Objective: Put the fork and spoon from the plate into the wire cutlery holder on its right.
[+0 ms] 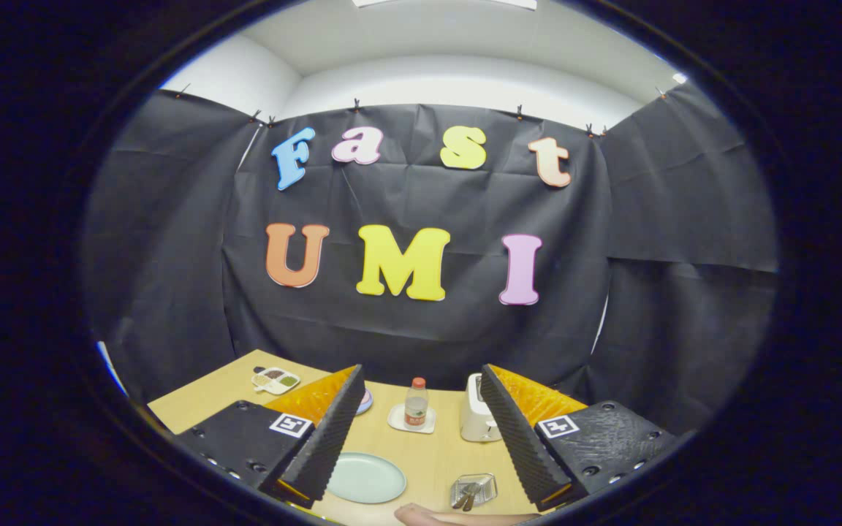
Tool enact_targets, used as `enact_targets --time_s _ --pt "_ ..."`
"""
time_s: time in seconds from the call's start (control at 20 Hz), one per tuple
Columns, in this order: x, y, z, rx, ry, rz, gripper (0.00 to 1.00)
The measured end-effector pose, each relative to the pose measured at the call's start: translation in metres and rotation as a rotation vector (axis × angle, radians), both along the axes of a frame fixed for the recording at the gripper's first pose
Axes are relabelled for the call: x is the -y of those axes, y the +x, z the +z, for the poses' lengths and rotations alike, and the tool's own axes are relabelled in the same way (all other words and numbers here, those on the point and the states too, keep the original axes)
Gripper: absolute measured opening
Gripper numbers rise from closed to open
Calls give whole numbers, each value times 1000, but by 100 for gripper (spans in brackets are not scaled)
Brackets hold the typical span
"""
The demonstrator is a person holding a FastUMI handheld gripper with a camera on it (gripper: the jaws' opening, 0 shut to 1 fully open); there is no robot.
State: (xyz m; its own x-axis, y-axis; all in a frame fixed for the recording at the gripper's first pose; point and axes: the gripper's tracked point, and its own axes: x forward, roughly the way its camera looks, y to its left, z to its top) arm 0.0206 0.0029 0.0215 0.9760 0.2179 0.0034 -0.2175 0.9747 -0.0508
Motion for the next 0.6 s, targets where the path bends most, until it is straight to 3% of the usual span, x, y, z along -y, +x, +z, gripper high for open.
enact_targets --time_s 0.3,0.6 --pt "-21 -7 15 -4 90 -25 96" --pt "-36 -7 13 -10 83 -24 96"
